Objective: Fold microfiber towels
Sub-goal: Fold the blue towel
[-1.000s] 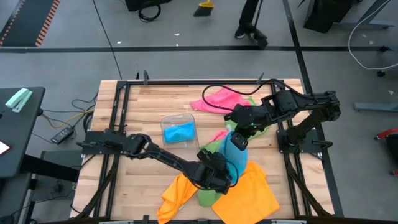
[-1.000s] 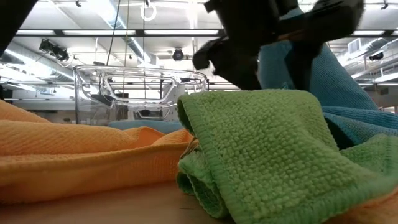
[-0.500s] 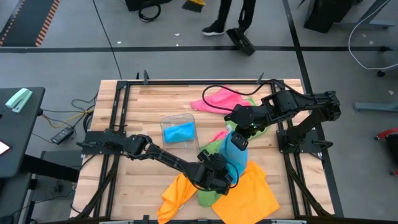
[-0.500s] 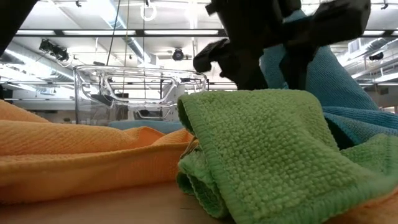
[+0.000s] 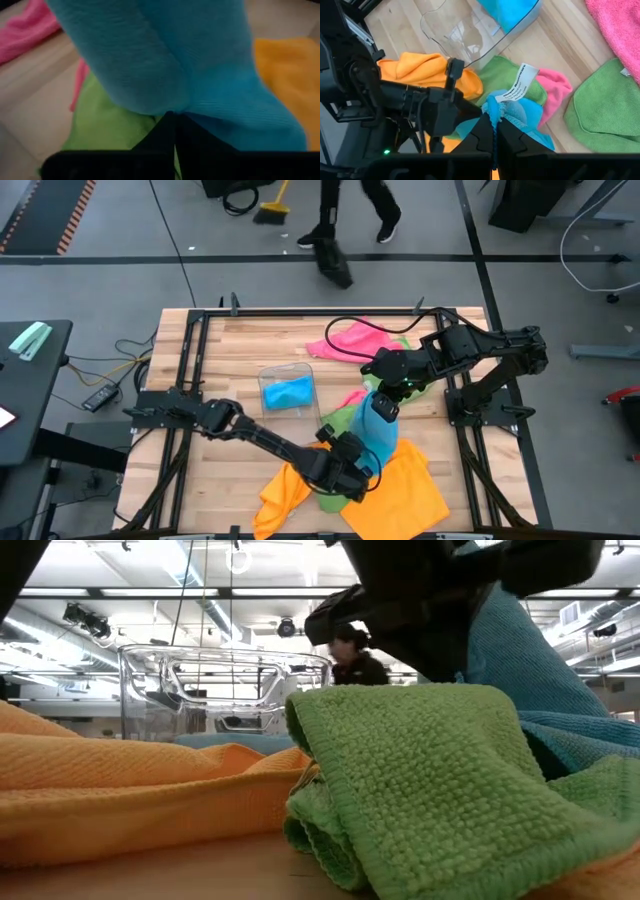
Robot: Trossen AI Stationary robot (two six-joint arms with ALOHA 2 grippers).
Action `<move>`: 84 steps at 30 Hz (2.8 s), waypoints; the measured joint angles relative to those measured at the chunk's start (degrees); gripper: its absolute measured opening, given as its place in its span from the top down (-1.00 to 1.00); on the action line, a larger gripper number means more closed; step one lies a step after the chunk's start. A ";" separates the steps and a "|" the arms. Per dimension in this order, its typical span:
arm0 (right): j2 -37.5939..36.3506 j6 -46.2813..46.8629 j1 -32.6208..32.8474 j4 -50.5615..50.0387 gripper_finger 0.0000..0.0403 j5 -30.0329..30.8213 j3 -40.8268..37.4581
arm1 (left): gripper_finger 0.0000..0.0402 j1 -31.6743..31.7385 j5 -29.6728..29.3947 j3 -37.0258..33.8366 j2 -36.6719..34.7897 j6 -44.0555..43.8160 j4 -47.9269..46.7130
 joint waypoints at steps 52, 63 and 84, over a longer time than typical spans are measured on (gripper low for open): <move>0.04 -4.12 1.14 -1.00 0.97 0.08 0.00 | 0.97 -0.86 7.45 5.16 -2.26 13.97 -0.50; -2.99 -19.97 2.84 -4.09 0.97 -2.71 0.02 | 0.97 -1.86 12.60 11.07 -10.10 19.80 -18.43; -14.22 -20.52 8.37 -9.27 0.97 -6.29 0.02 | 0.98 6.77 17.76 10.82 -29.05 43.14 -16.39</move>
